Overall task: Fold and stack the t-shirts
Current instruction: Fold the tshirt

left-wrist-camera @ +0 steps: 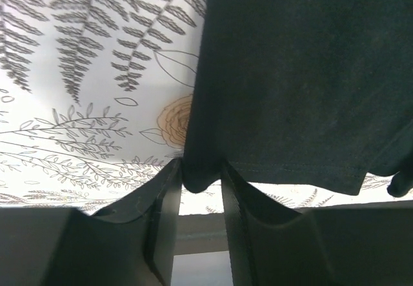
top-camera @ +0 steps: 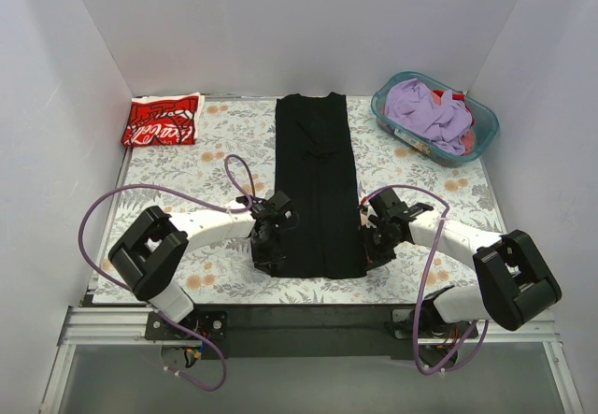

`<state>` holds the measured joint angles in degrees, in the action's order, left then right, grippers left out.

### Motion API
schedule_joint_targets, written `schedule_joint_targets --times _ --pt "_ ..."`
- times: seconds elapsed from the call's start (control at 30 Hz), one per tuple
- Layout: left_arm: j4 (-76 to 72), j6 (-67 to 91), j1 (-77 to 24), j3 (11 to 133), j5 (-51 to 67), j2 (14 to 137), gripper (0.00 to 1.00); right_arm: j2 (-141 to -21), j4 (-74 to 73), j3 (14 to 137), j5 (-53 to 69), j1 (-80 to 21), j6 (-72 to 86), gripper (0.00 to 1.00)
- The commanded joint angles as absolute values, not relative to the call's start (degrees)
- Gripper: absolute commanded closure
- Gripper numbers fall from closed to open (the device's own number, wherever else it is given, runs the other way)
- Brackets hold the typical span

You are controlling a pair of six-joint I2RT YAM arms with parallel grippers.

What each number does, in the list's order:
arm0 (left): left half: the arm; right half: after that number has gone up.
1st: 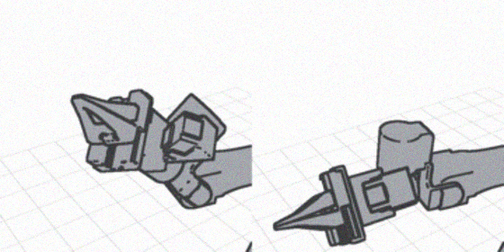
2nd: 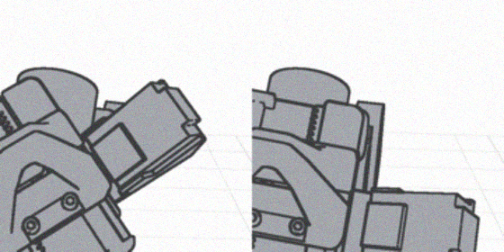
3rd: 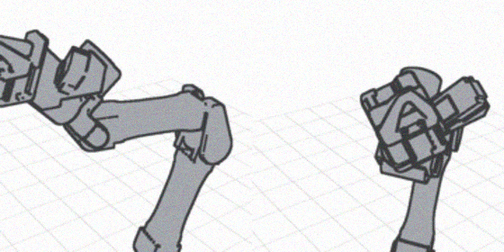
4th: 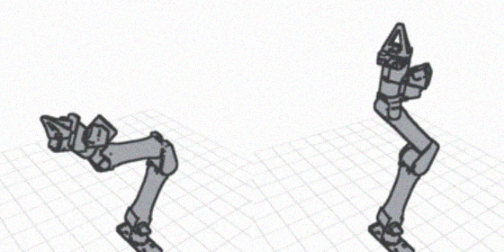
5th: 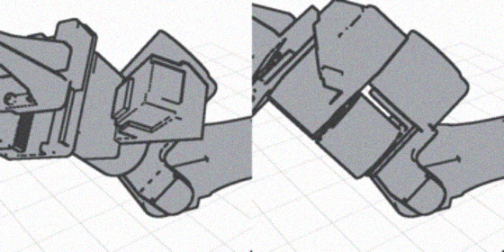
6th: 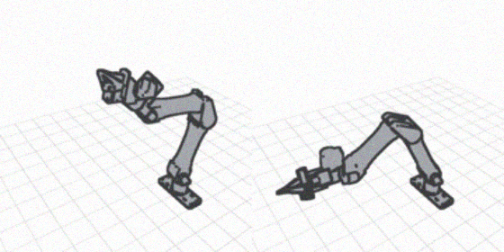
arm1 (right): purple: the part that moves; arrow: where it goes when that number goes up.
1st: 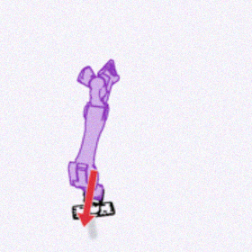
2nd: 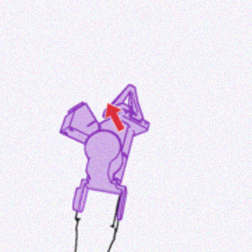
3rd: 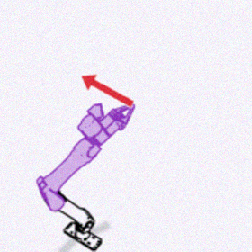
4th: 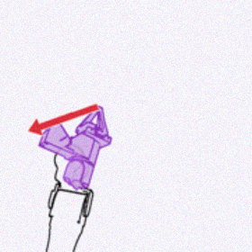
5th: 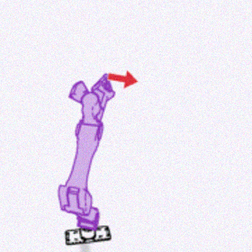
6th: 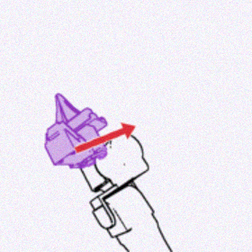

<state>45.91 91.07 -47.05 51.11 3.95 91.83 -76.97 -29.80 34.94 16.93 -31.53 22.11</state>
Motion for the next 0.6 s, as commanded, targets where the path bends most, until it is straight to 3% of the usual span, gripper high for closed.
schedule_joint_targets --times 0.0,0.1,0.37,0.57 --pt "46.58 90.62 -48.16 51.24 3.96 92.90 0.77 -78.05 -29.79 34.10 15.47 -32.08 20.48 0.99" --pt "47.63 90.62 -48.34 51.15 3.34 92.38 1.00 -76.91 -30.23 34.63 15.73 -32.34 20.57 0.99" --pt "56.77 94.65 -54.83 50.72 1.93 84.56 1.00 -69.80 -39.44 36.56 17.93 -35.94 22.76 0.99" --pt "56.43 102.66 -61.08 46.06 7.55 74.01 1.00 -64.96 -45.00 37.26 21.18 -38.14 22.68 0.99"
